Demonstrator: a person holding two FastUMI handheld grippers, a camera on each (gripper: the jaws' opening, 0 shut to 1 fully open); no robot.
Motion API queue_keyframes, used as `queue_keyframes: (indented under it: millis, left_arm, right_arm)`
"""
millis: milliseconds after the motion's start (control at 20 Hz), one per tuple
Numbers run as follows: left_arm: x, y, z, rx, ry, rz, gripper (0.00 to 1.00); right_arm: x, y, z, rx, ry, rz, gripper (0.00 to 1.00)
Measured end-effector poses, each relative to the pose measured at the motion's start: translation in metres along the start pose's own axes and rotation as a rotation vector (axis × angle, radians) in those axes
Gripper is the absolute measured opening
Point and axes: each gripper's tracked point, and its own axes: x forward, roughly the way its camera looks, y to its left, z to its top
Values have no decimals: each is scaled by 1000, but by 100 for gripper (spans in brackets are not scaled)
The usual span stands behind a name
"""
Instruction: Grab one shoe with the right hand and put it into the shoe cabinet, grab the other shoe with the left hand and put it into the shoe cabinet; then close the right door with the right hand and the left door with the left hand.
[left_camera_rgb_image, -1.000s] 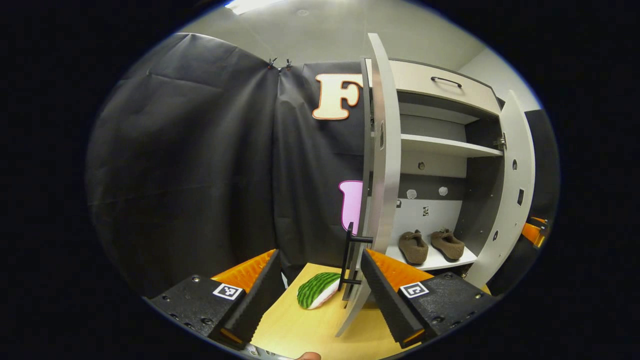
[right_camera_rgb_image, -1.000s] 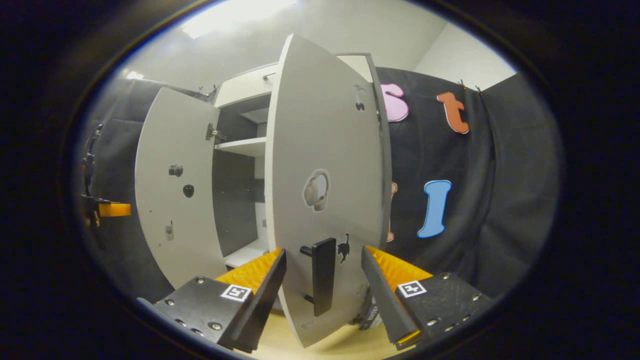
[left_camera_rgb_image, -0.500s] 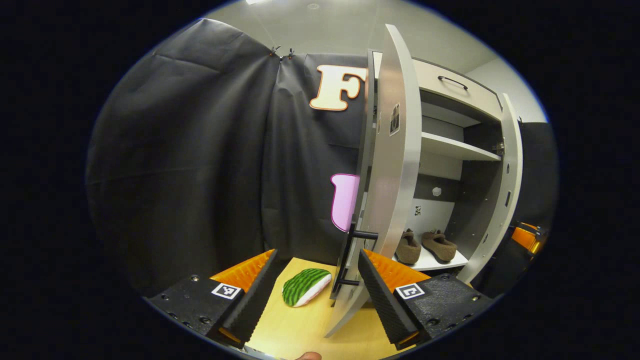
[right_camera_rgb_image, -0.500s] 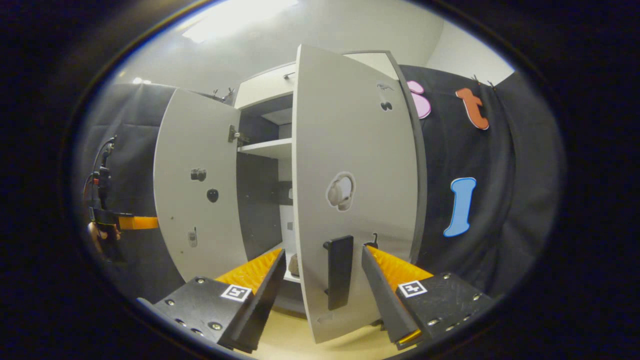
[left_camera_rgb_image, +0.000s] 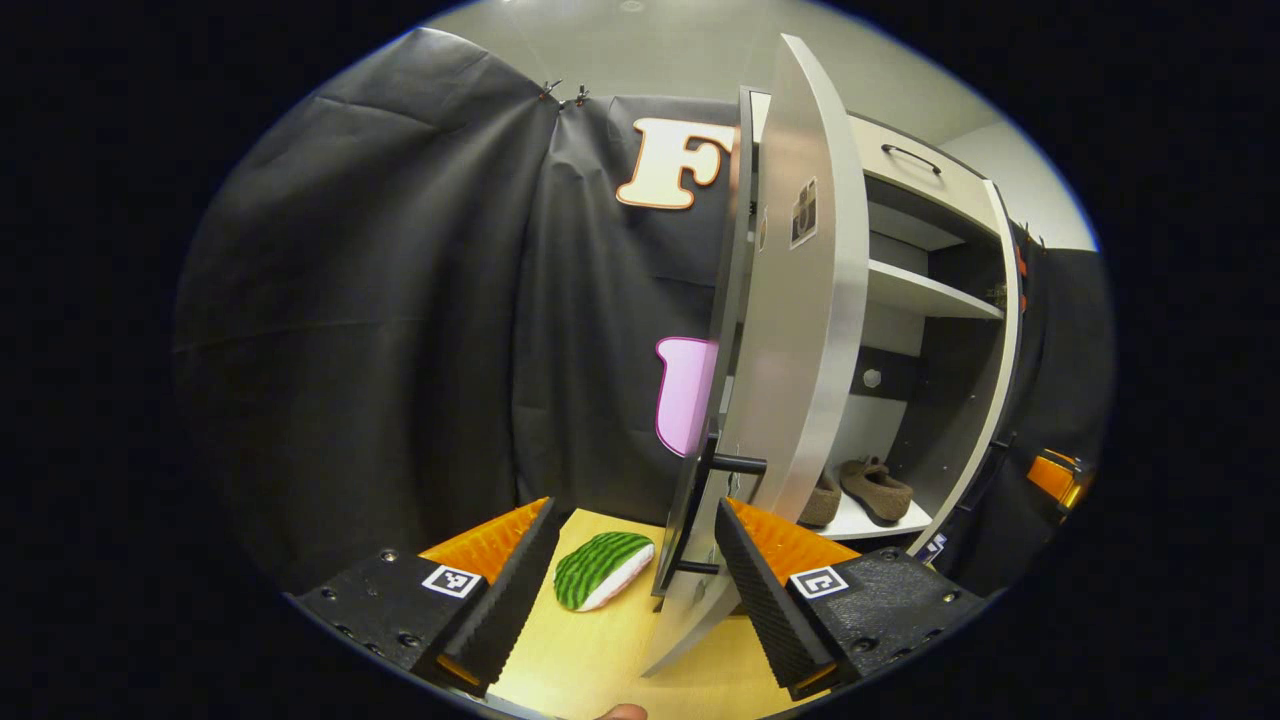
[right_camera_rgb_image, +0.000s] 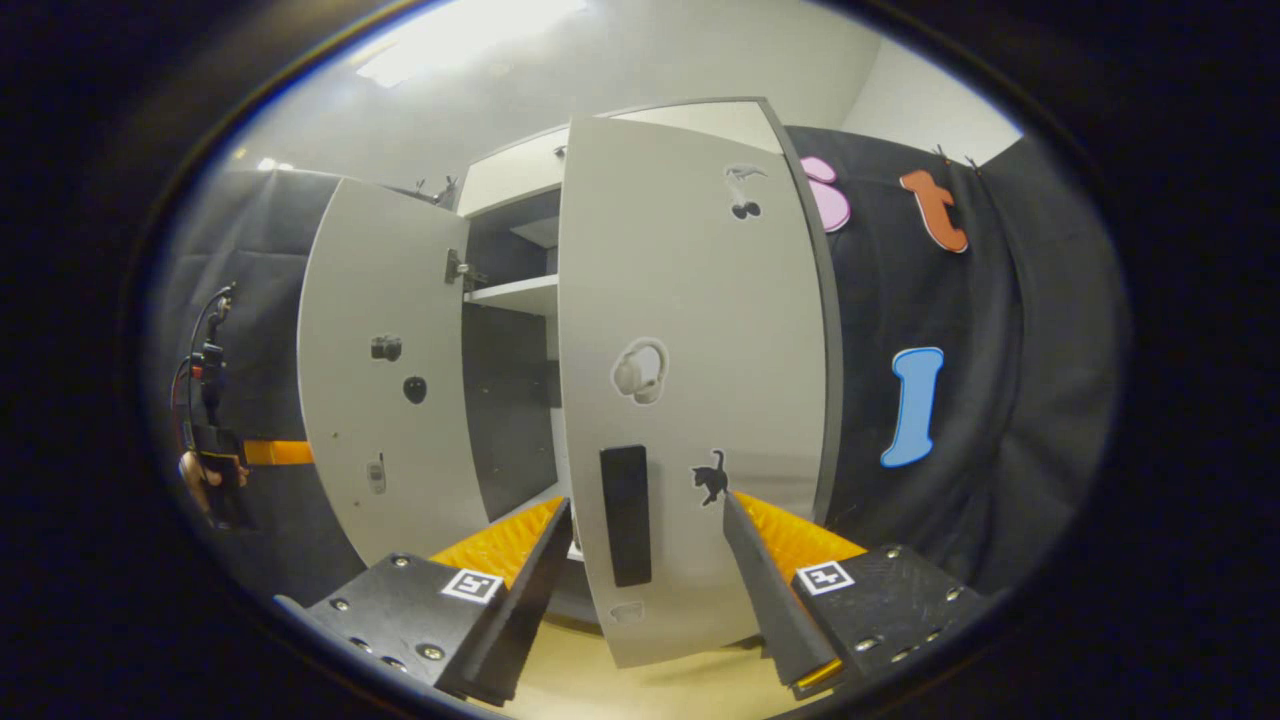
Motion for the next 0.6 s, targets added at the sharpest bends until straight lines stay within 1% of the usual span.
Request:
queue_keyframes:
  millis: [50, 100, 200, 250, 300, 350, 400, 500, 600]
  left_arm:
    - [0, -3, 2, 13, -8, -9, 92]
    - [1, -6, 2, 33, -11, -20, 96]
    - [0, -8, 3, 85, -13, -23, 95]
    - [1, -8, 3, 100, -11, -22, 95]
    - [-1, -9, 2, 105, -10, -24, 94]
    - [-1, -10, 2, 97, -12, -34, 88]
    - [0, -12, 2, 83, -12, -44, 93]
    - [1, -16, 2, 69, -17, -73, 93]
    - [0, -22, 0, 85, -21, -95, 93]
  right_arm:
    - [0, -2, -1, 14, -1, -1, 91]
    - [0, -3, -1, 28, -2, -2, 91]
    - [1, -5, 0, 53, -3, -3, 91]
    - [1, -6, 0, 63, -6, -5, 85]
    - [0, -7, 0, 71, -8, -6, 85]
    - [-1, -8, 0, 77, -9, -8, 85]
    - [-2, -9, -1, 79, -9, -11, 85]
    - [-1, -11, -2, 80, -6, -19, 85]
    - [-2, -11, -3, 85, -4, -23, 85]
